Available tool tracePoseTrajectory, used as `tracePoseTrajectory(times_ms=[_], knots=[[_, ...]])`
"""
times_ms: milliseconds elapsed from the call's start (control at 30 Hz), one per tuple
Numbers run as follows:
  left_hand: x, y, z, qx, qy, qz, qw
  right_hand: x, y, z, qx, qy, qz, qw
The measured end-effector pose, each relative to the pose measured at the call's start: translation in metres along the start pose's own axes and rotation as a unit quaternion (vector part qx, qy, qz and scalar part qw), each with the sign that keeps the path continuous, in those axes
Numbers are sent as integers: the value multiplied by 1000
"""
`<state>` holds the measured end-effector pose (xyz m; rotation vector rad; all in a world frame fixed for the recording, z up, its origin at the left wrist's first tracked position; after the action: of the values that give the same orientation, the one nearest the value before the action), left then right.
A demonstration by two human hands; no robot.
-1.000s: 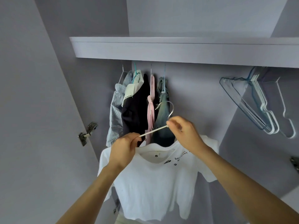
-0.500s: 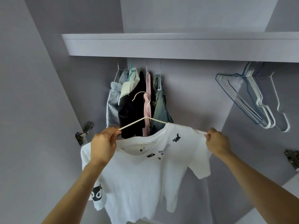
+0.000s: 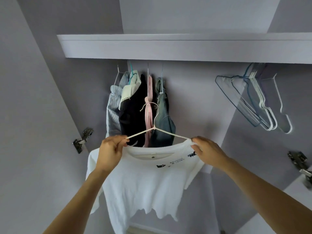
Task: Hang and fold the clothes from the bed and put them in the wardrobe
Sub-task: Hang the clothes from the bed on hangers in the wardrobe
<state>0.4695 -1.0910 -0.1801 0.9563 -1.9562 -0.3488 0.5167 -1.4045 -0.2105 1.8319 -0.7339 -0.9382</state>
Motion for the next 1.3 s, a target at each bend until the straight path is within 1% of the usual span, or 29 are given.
tracePoseTrajectory(times_ms=[67, 100, 133, 200, 267, 367, 400, 467, 533, 600, 733, 800, 867, 933, 1000, 1033, 1100, 1167, 1300], knots=[[-13, -21, 2, -72, 85, 24, 994, 11, -1, 13, -61, -27, -21, 998], [-16, -36, 2, -130, 124, 38, 983, 18, 2, 22, -82, -37, -28, 996], [-16, -49, 4, -178, 136, 38, 974, 25, 3, 30, -99, -43, -31, 994], [-8, -73, 4, -241, 128, 28, 962, 41, 11, 46, -134, -68, -22, 988], [2, -85, -2, -242, 133, 16, 961, 50, 16, 56, -195, -97, -13, 976], [18, -105, -16, -235, 119, -13, 965, 57, 26, 72, -292, -166, 17, 942], [24, -108, -21, -224, 106, -23, 969, 59, 28, 73, -308, -189, 30, 932], [39, -116, -33, -203, 60, -43, 976, 66, 35, 75, -308, -234, 65, 920], [55, -122, -46, -191, 16, -82, 978, 73, 44, 77, -275, -289, 103, 911], [66, -128, -56, -195, -18, -141, 971, 75, 51, 78, -223, -335, 119, 908], [79, -148, -75, -259, -67, -248, 931, 73, 64, 73, -109, -387, 136, 906], [84, -157, -83, -283, -82, -281, 913, 67, 69, 63, -75, -398, 132, 905], [90, -166, -92, -299, -97, -305, 899, 65, 71, 48, -36, -391, 100, 914], [93, -171, -97, -312, -103, -325, 887, 56, 72, 33, -31, -368, 92, 925], [92, -171, -102, -306, -102, -316, 892, 45, 77, 15, -20, -335, 125, 934], [90, -169, -103, -300, -100, -305, 898, 38, 78, 8, -1, -322, 136, 937], [83, -163, -105, -288, -99, -289, 908, 24, 82, -7, 60, -302, 133, 942], [74, -156, -107, -293, -87, -263, 915, 13, 79, -21, 115, -292, 122, 942], [57, -151, -104, -310, -75, -232, 919, -1, 61, -50, 190, -269, 112, 938]])
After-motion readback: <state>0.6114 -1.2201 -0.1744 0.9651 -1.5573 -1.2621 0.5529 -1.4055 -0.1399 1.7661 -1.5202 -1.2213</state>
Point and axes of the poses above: each hand's wrist, its own z-axis away from the middle knuckle, its own y-axis out of the back of the hand, x = y × z, the point moved 6 cm from there along -z, towards the middle knuckle, and after that the axes turned 7 degrees about y, right-handed, at the moved point
